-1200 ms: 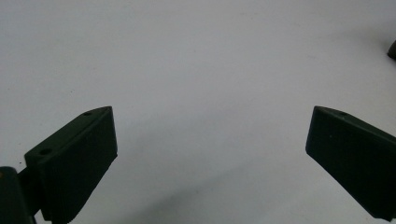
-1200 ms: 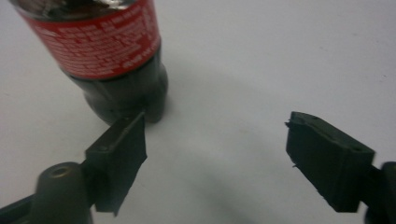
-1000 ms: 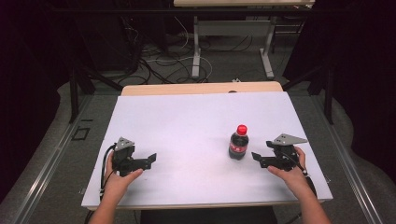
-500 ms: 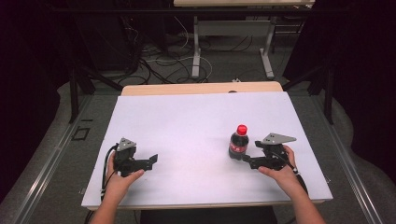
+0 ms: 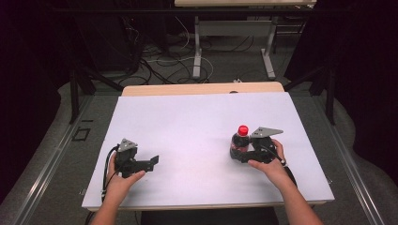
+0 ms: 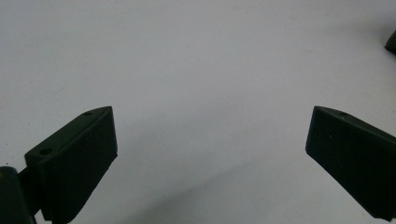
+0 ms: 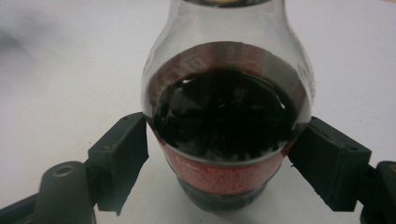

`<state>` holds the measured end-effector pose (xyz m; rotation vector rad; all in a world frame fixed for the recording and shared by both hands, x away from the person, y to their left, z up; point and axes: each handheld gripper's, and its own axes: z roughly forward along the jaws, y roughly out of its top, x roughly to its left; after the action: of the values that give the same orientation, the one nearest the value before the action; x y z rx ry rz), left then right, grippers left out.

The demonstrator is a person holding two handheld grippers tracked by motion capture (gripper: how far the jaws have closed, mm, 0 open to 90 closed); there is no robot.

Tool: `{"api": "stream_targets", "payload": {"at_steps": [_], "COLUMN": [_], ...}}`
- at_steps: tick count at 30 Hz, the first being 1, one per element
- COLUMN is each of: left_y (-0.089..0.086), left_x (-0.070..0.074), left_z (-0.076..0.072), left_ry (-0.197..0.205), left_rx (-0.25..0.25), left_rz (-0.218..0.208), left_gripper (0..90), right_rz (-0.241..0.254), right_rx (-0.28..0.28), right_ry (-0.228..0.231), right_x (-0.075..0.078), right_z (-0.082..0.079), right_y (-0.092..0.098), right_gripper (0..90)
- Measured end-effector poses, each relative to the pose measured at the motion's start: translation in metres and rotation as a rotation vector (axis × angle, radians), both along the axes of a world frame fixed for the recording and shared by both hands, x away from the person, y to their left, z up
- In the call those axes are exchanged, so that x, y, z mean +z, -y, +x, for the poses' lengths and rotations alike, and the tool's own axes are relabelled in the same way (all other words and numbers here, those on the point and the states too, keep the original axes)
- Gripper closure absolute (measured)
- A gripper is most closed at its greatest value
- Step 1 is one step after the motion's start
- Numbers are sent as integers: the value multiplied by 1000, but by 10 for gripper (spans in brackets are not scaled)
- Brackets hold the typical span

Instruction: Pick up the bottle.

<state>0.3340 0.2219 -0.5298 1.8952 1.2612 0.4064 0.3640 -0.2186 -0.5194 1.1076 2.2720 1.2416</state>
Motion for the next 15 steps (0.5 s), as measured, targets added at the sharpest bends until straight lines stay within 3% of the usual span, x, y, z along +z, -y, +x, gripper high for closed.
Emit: {"api": "stream_targets", "payload": {"at_steps": [13, 15], "left_y": [0, 0], "left_x": [-1, -1], "left_z": [1, 1], "left_ry": [4, 2], "left_rx": [-2, 0], "left_rz": [14, 12], "left_gripper": [24, 23], "right_rz": [-10, -7], "right_rx": [-10, -5], "right_ry": [-15, -1], "right_x": [-10, -12], "right_z": [5, 5], "right_y": [-3, -2], "right_gripper": [268, 271]}}
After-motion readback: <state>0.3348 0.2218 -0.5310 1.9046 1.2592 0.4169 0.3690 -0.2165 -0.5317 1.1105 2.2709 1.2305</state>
